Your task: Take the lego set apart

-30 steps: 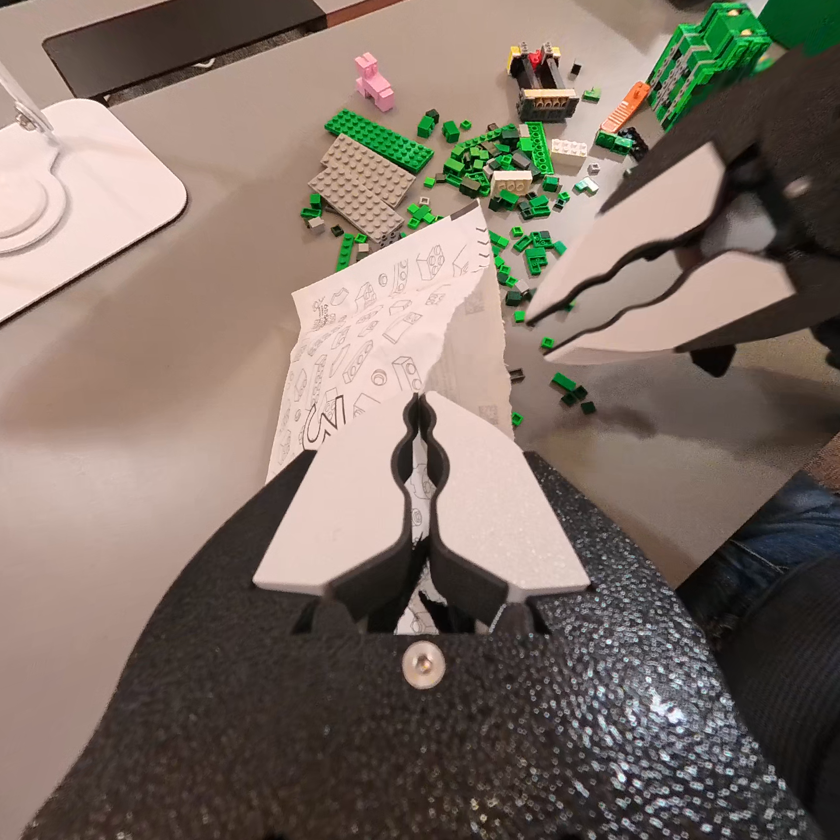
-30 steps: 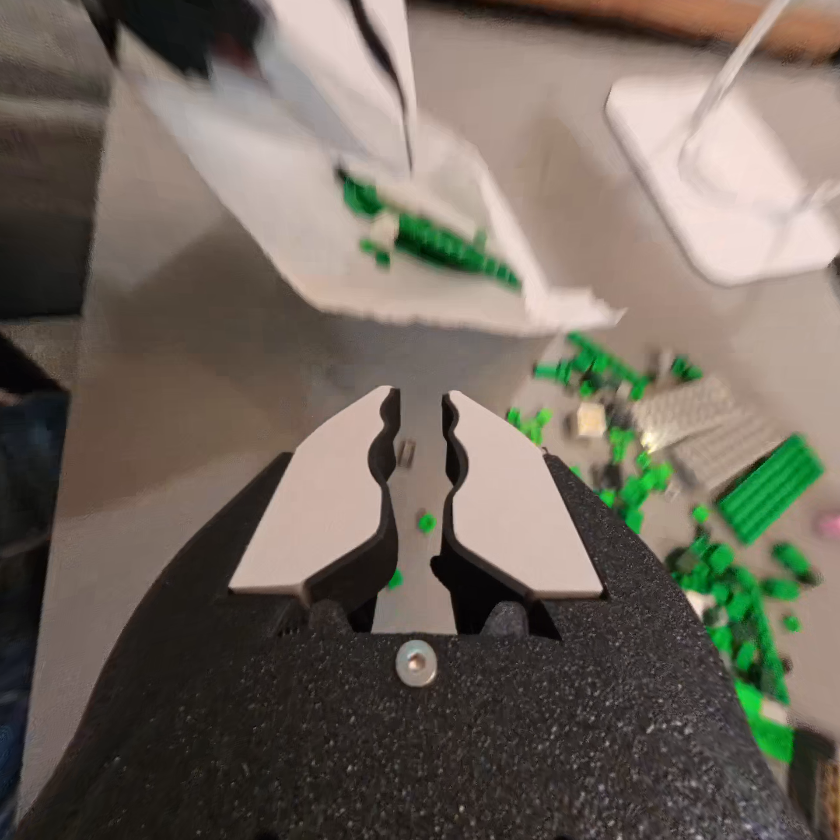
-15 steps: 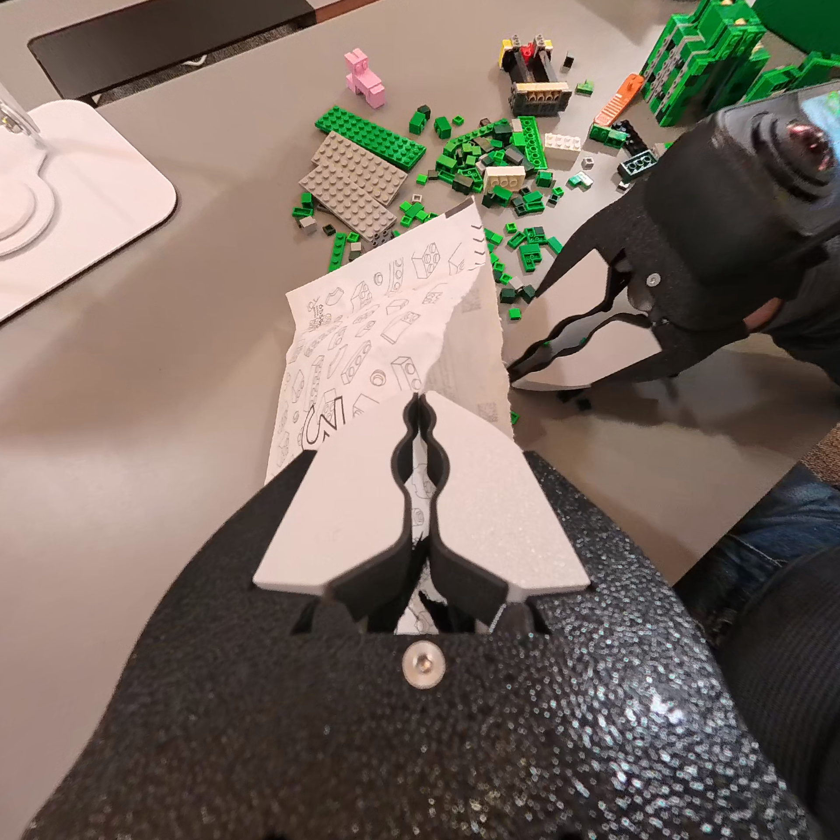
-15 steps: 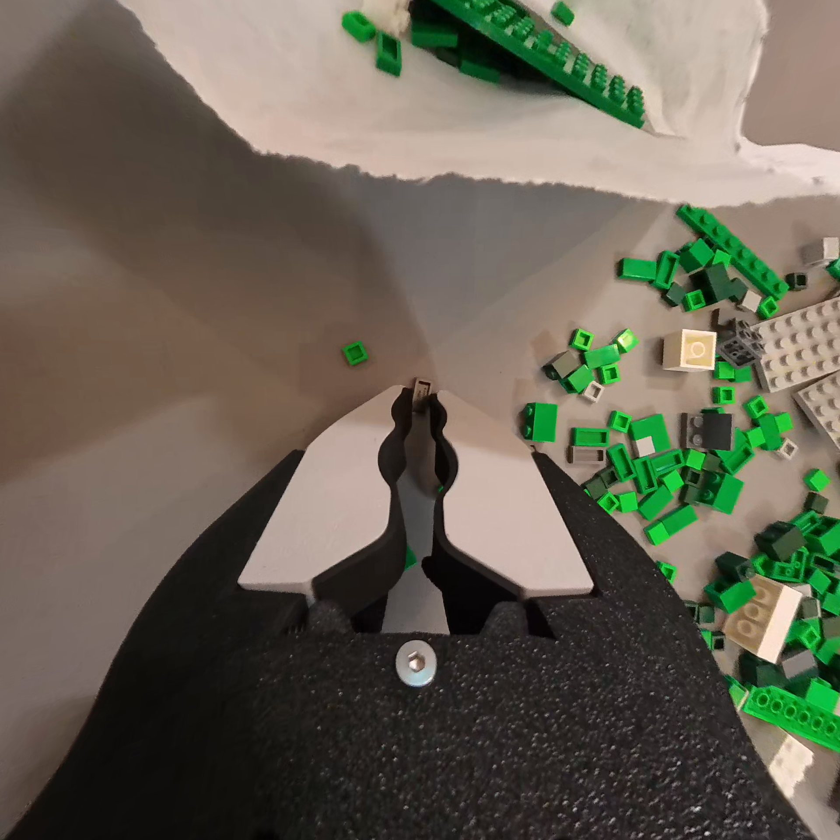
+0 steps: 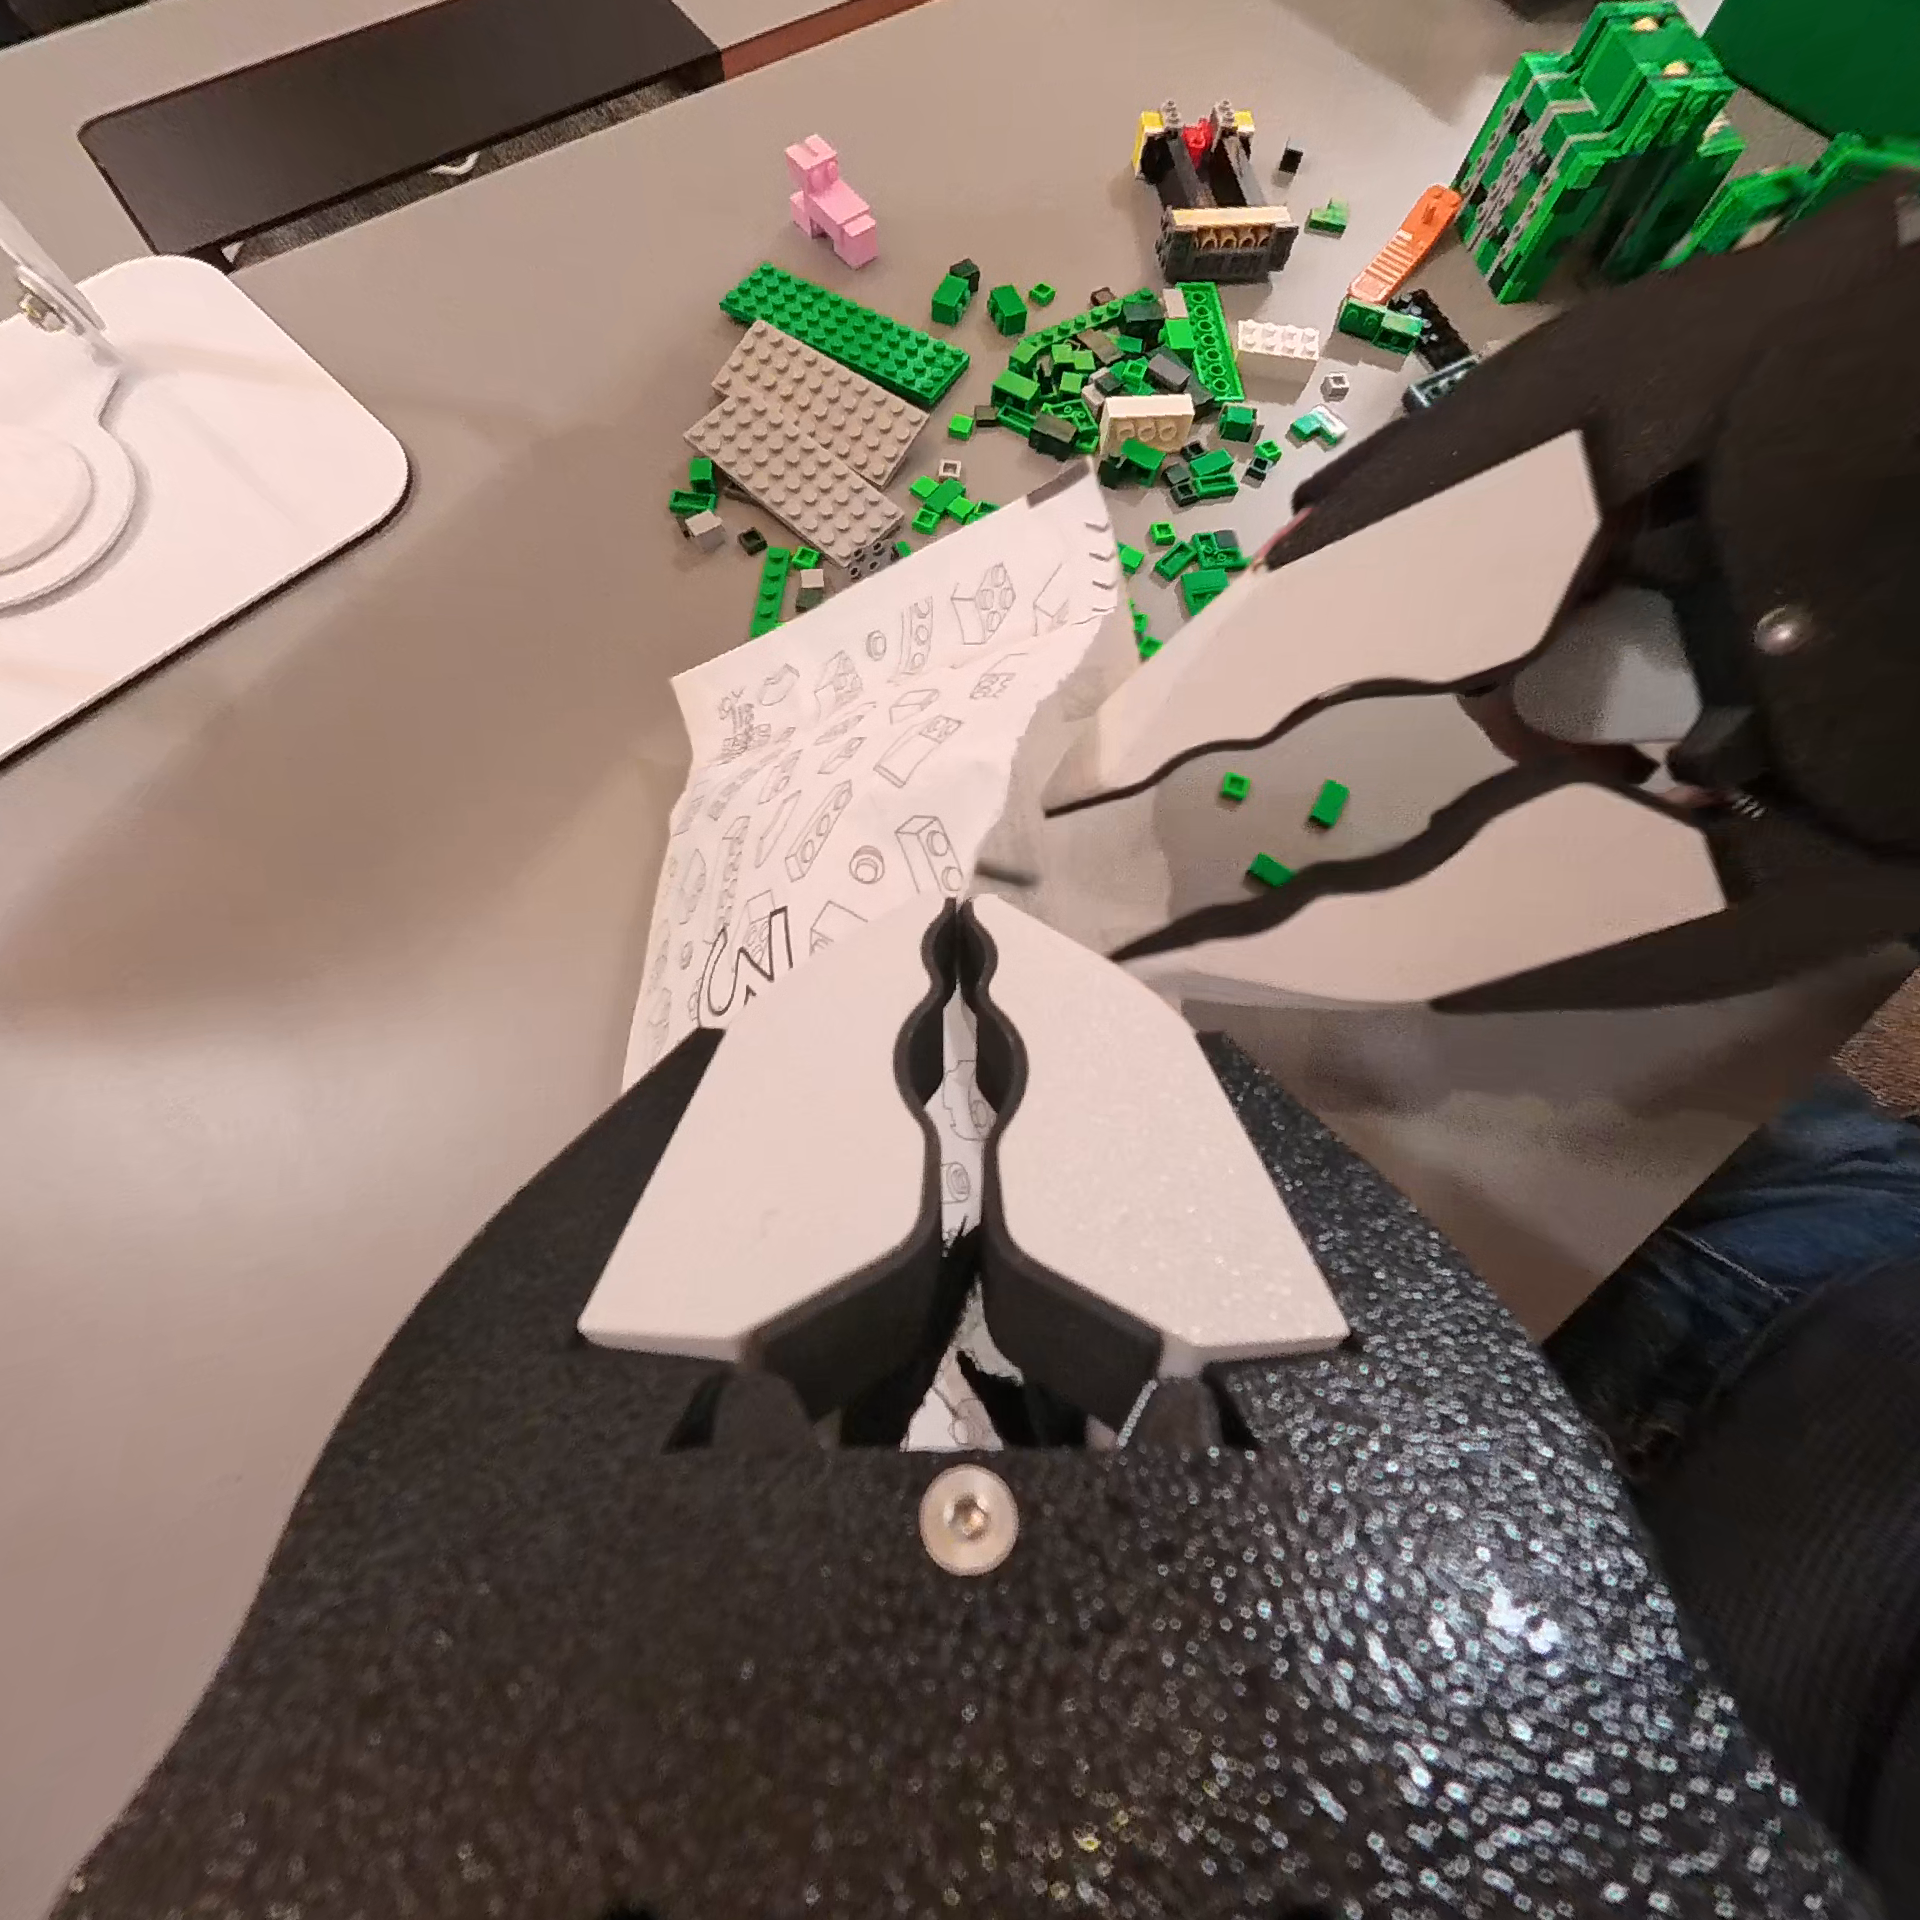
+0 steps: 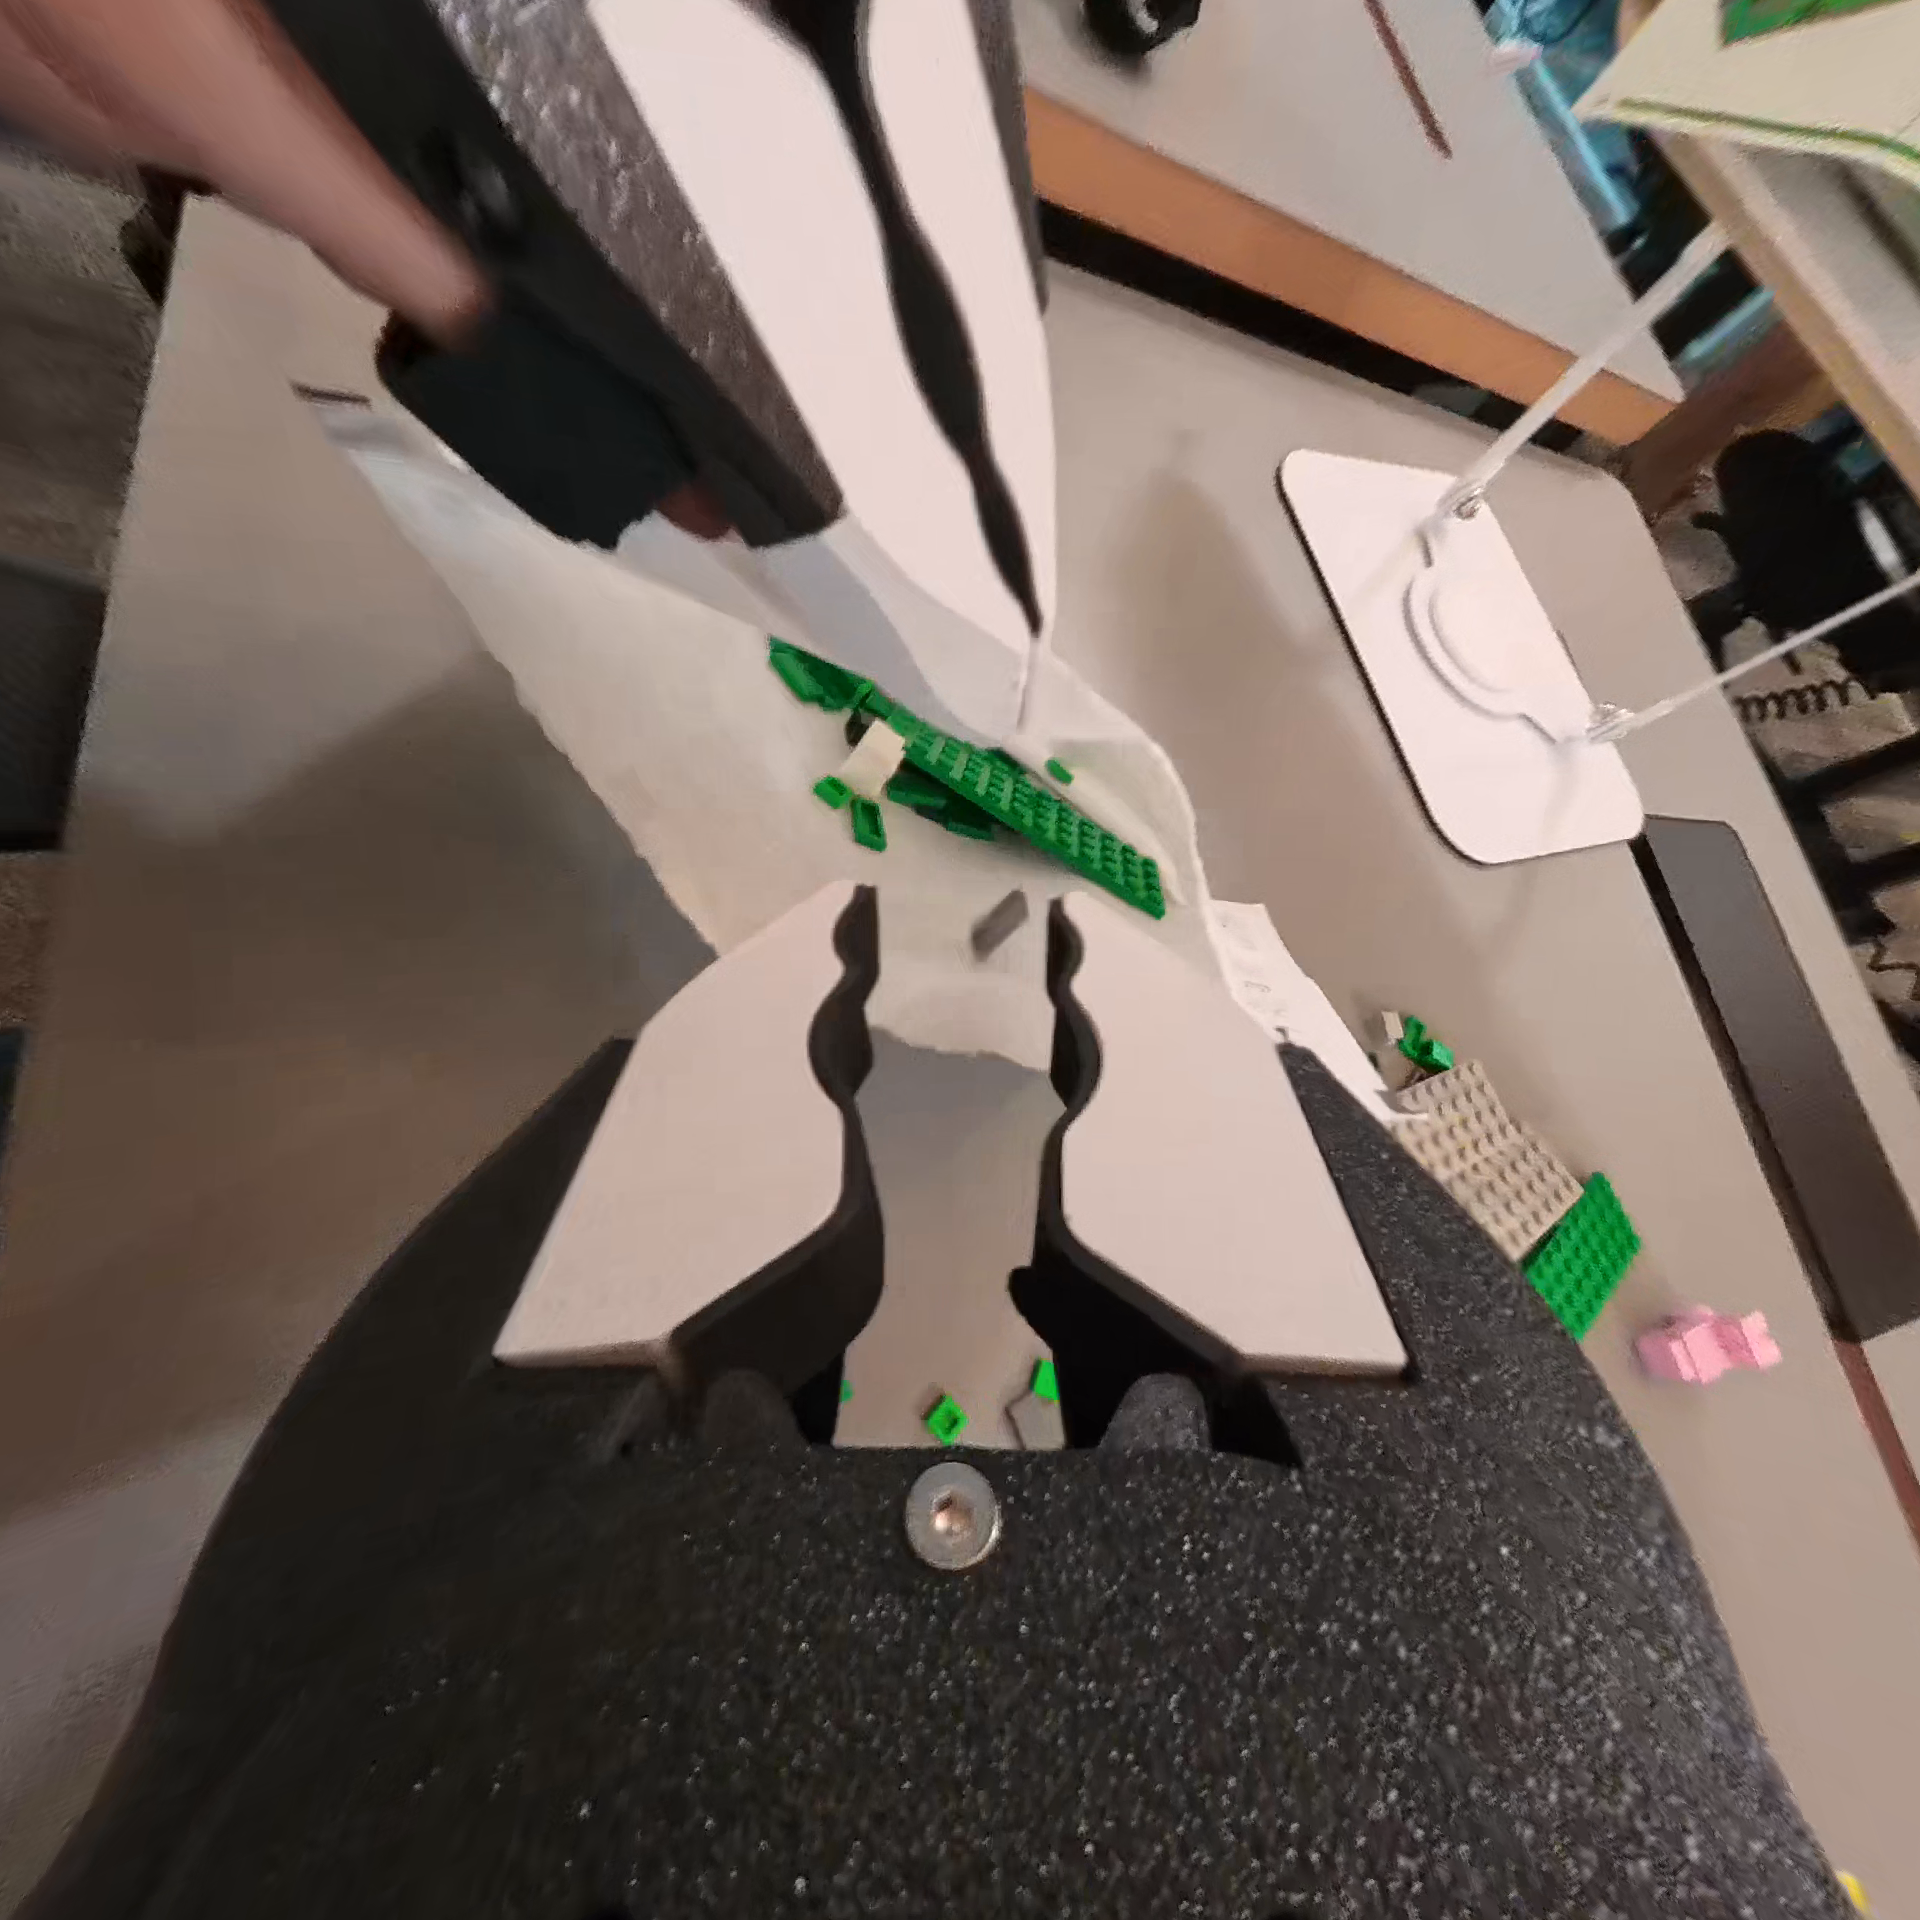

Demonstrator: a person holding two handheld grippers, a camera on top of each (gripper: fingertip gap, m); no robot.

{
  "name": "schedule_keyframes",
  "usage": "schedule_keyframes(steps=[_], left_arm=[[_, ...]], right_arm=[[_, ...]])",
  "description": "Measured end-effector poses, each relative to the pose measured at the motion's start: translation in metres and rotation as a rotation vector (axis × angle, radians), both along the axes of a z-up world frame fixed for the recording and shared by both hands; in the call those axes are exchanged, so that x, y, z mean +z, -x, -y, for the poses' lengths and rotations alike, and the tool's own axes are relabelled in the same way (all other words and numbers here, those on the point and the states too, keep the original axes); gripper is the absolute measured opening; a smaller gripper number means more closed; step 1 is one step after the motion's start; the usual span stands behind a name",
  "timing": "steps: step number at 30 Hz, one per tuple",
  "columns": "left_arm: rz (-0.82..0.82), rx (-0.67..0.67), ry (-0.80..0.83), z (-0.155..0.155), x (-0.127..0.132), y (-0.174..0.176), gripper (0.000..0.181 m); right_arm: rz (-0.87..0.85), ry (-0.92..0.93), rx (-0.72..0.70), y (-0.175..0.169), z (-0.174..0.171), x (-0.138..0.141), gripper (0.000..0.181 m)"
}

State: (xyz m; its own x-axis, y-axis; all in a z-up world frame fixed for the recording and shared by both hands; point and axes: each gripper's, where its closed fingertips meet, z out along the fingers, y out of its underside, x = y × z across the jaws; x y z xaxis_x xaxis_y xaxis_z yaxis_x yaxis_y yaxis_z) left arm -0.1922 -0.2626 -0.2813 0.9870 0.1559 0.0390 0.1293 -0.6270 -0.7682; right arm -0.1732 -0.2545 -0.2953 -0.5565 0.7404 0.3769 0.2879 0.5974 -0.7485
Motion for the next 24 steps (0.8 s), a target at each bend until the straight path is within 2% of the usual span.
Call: schedule_keyframes(steps=[3, 6, 10, 14, 18, 24], left_arm=[[0.001, 0.005, -0.006, 0.001, 0.001, 0.001, 0.0], [0.008, 0.004, -0.01, 0.001, 0.001, 0.002, 0.0], [0.014, -0.006, 0.002, -0.001, -0.002, -0.001, 0.0], [0.008, -0.01, 0.01, -0.001, -0.003, -0.002, 0.0], [0.014, -0.005, -0.002, 0.0, 0.0, 0.0, 0.0], [0.016, -0.011, 0.005, 0.0, -0.002, -0.001, 0.0]], right_arm=[[0.011, 0.04, -0.002, -0.012, -0.004, 0.004, 0.032], [0.069, 0.101, -0.025, -0.034, -0.021, 0.003, 0.018], [0.323, 0.043, -0.044, -0.071, -0.042, -0.046, 0.028], [0.438, 0.026, 0.011, -0.097, -0.041, -0.079, 0.022], [0.451, 0.045, -0.018, -0.103, -0.044, -0.086, 0.022], [0.422, 0.08, -0.014, -0.094, -0.041, -0.087, 0.023]])
